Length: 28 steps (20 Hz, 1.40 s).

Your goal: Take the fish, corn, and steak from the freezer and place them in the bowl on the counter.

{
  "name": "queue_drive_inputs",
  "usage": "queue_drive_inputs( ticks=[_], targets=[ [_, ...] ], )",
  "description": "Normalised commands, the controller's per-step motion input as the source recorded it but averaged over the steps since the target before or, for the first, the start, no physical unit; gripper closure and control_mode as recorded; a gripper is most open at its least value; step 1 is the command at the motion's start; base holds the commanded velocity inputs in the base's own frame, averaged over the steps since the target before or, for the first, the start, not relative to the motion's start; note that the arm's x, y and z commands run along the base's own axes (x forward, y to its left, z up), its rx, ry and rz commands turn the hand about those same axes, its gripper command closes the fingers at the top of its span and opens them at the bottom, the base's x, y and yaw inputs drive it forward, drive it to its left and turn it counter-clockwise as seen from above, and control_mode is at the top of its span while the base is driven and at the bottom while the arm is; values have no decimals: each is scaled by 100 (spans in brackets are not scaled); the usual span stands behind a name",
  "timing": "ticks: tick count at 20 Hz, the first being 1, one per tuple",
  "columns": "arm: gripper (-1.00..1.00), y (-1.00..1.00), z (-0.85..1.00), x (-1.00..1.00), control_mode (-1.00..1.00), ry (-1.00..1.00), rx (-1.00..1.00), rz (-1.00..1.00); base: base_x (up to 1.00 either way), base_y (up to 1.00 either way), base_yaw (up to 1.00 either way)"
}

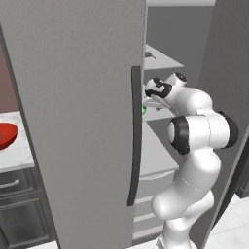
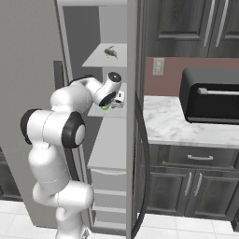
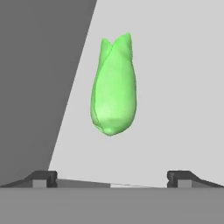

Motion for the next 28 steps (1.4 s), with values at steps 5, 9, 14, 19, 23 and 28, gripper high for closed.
queue_drive_inputs(
  ticks=[5, 9, 14, 19, 23, 28],
  targets=[
    [-100, 1, -2, 40, -100, 0, 0, 0, 0, 0, 0],
    [-100, 9, -3, 36, -100, 0, 0, 0, 0, 0, 0],
    [-100, 13, -7, 15, -100, 0, 0, 0, 0, 0, 0],
    [-100, 7, -9, 6, -100, 0, 0, 0, 0, 0, 0],
    [-100, 2, -18, 4, -100, 0, 0, 0, 0, 0, 0],
    [-100, 11, -18, 13, -100, 0, 0, 0, 0, 0, 0]
  ],
)
